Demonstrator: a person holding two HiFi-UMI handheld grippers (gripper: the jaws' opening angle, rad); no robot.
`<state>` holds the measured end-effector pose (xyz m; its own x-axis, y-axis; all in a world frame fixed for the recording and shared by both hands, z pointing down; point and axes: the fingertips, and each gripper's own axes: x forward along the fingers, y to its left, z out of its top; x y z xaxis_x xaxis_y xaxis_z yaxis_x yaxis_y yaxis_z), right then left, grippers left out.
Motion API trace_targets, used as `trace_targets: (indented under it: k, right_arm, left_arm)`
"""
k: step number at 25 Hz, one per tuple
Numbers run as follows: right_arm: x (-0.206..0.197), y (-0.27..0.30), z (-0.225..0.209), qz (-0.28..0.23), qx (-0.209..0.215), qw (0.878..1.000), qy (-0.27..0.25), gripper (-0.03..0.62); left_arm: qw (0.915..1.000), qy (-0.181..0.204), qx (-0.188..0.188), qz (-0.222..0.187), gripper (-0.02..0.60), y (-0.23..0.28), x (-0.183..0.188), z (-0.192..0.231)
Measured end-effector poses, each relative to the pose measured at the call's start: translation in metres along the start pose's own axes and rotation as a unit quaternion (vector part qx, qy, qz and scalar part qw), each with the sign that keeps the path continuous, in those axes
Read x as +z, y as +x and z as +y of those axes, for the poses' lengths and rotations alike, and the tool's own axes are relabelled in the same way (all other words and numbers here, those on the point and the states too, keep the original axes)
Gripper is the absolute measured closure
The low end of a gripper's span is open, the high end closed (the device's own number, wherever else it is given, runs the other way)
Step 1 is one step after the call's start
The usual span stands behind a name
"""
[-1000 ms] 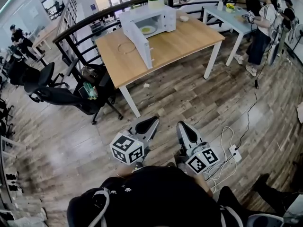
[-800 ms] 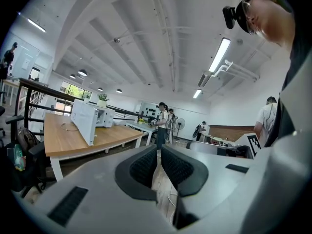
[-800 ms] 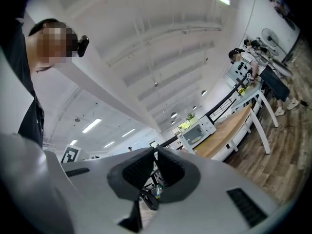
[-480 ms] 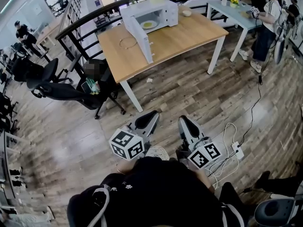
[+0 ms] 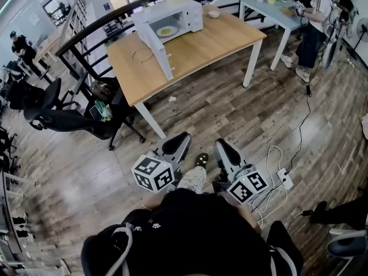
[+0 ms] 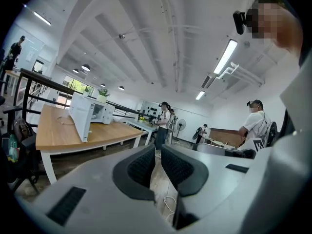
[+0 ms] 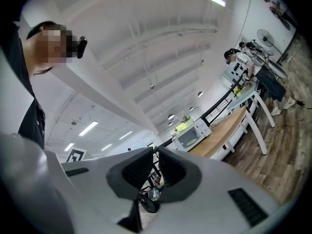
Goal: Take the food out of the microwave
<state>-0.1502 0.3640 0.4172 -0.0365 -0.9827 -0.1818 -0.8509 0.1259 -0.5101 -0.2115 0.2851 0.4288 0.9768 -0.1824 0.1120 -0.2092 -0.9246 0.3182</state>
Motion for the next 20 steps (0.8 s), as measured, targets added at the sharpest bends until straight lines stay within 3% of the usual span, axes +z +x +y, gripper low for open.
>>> trace_targets:
  k: [12,20]
  right_arm:
    - [0.026,0.036,-0.052,0.002,-0.018,1.000,-0.014,0.566]
    - [0.043,0.080,-0.099,0.020,-0.023,0.999,-0.010,0.553]
  left_arm:
    - [0.9997,0.008,-0.019,-0.011,0.551,0.074,0.022,0.027]
    - [0.9999,0.013,-0.002,0.004,0.549,0.124,0.033,0.064]
